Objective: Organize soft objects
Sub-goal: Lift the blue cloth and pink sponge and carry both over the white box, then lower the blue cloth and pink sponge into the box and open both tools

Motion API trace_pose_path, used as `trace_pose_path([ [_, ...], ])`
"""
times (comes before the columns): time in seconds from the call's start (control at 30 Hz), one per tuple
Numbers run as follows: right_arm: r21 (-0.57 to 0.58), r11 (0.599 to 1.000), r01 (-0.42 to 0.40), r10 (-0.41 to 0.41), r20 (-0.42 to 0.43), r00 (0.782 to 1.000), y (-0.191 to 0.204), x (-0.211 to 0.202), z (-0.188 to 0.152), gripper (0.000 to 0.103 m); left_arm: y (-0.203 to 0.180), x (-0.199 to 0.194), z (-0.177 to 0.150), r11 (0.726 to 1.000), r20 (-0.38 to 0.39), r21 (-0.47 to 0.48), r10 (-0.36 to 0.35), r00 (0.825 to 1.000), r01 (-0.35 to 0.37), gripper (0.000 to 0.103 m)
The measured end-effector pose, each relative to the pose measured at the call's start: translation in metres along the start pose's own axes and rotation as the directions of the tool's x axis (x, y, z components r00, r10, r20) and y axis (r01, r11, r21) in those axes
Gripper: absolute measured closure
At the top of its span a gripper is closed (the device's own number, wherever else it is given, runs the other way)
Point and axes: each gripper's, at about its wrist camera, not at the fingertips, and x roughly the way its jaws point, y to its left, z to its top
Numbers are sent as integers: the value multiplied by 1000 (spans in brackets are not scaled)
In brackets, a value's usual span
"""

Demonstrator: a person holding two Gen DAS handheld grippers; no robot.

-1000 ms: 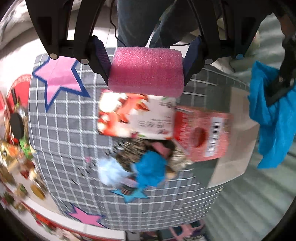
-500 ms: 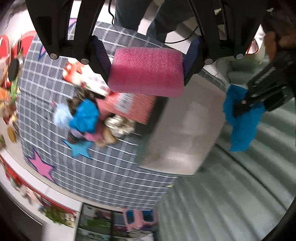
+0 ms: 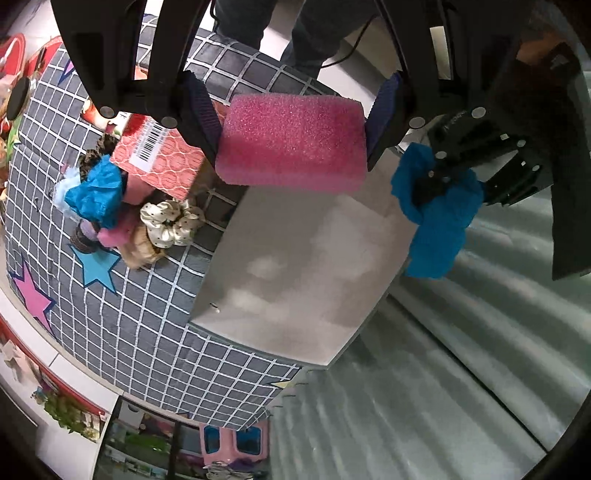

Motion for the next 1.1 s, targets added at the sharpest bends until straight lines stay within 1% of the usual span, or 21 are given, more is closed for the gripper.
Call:
trace_pose_path([
  [0.17, -6, 1000, 6, -6, -11, 1000, 1, 5, 2, 31, 3, 6, 3, 1000, -9, -5, -2, 1000, 2, 62],
  [0.27, -8, 1000, 11, -11, -16, 1000, 2, 7, 4, 31, 1, 9, 3, 1000, -6, 9, 12, 1000, -12, 62],
  [0.43, 0, 1000, 7, -7, -30, 1000, 3, 14, 4, 31, -1, 16, 3, 1000, -24, 17, 13, 1000, -12, 62],
  [0.8, -4, 1000, 7, -7, -56, 998, 7, 30, 7, 31, 2, 44, 1, 1000, -83, 16, 26, 996, -24, 62],
  [0.93, -21, 1000, 23, -24, -55, 998, 11, 36, 9, 31, 5, 51, -1, 999, -98, 15, 29, 995, -28, 62],
  [1.1, -20, 1000, 13, -15, -72, 997, 13, 46, 12, 31, 5, 61, -6, 999, -133, 20, 30, 991, -28, 62],
])
